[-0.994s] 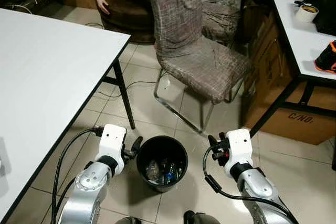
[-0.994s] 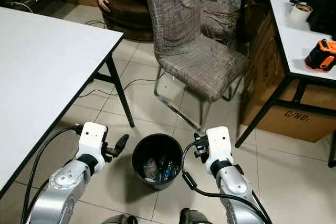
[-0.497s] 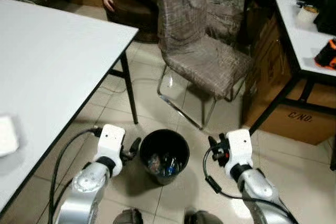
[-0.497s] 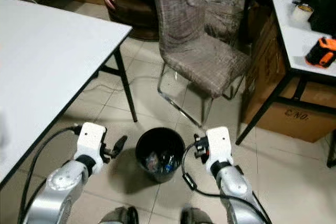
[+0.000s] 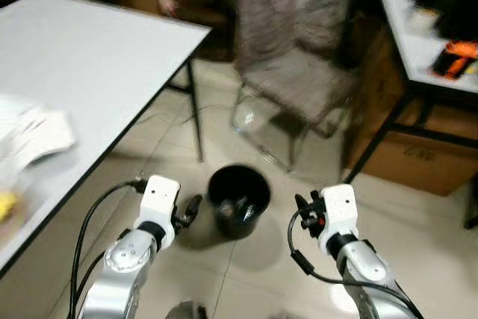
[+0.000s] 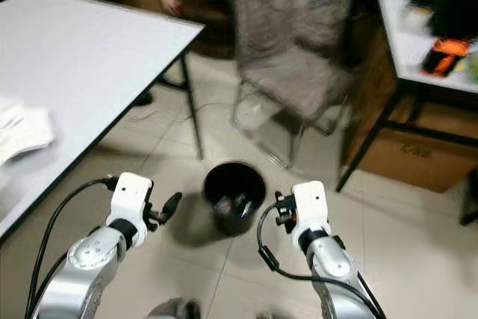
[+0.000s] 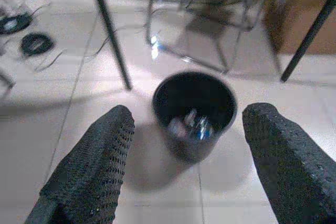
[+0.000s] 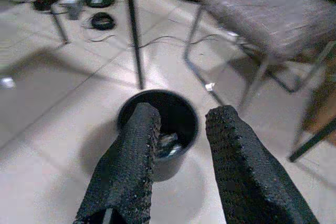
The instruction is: Picking trash to rubbish bin
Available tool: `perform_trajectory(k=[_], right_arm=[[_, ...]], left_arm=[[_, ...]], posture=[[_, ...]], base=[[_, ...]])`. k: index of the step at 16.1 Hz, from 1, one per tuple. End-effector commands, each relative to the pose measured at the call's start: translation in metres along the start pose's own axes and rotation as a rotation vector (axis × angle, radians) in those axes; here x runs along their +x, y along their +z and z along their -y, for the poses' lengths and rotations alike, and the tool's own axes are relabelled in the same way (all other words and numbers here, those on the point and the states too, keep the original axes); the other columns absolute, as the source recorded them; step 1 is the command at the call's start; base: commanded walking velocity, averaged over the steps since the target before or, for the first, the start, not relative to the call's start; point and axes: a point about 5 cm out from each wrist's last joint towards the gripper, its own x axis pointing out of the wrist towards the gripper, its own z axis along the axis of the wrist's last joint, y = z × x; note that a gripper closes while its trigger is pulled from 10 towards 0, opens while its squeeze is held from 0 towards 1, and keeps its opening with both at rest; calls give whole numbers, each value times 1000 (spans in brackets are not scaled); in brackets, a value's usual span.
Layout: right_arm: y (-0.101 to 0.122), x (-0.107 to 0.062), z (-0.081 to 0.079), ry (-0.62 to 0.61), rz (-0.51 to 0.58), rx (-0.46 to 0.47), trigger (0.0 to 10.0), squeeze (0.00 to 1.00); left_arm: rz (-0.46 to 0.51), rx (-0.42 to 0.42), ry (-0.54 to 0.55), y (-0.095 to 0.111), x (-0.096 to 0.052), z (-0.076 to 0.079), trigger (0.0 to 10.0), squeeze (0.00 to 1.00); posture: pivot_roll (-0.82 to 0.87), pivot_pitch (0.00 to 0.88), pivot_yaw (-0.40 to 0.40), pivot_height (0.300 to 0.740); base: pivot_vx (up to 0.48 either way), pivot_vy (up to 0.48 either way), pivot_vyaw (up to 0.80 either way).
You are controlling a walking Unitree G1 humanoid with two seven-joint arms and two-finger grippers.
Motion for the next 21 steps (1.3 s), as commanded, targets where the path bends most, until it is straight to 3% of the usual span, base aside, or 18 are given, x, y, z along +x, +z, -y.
perform_trajectory(k=[1, 13, 16, 19, 21], right_arm=[[-3, -3, 3, -13, -7, -1, 10000, 0], [-1, 2, 1, 6, 7, -13, 10000, 0], [11, 3, -2, 27, 50, -17, 10000, 0], [25, 3, -3, 37, 109, -11, 10000, 0], [38, 3, 0, 23, 163, -16, 10000, 0]], left_arm=[[1, 8, -13, 1, 0, 2, 10000, 0], [8, 12, 0, 4, 1, -2, 10000, 0], [57, 20, 37, 15, -4, -6, 10000, 0], [157, 18, 142, 31, -15, -13, 10000, 0], [143, 15, 137, 30, -21, -10, 10000, 0]], posture=[[-61, 94, 8, 740], [-53, 87, 13, 740], [-50, 83, 14, 740], [-43, 80, 9, 740], [-40, 82, 0, 740]], base=[[-292, 0, 0], [-295, 0, 0], [0, 0, 800], [0, 0, 800], [0, 0, 800]])
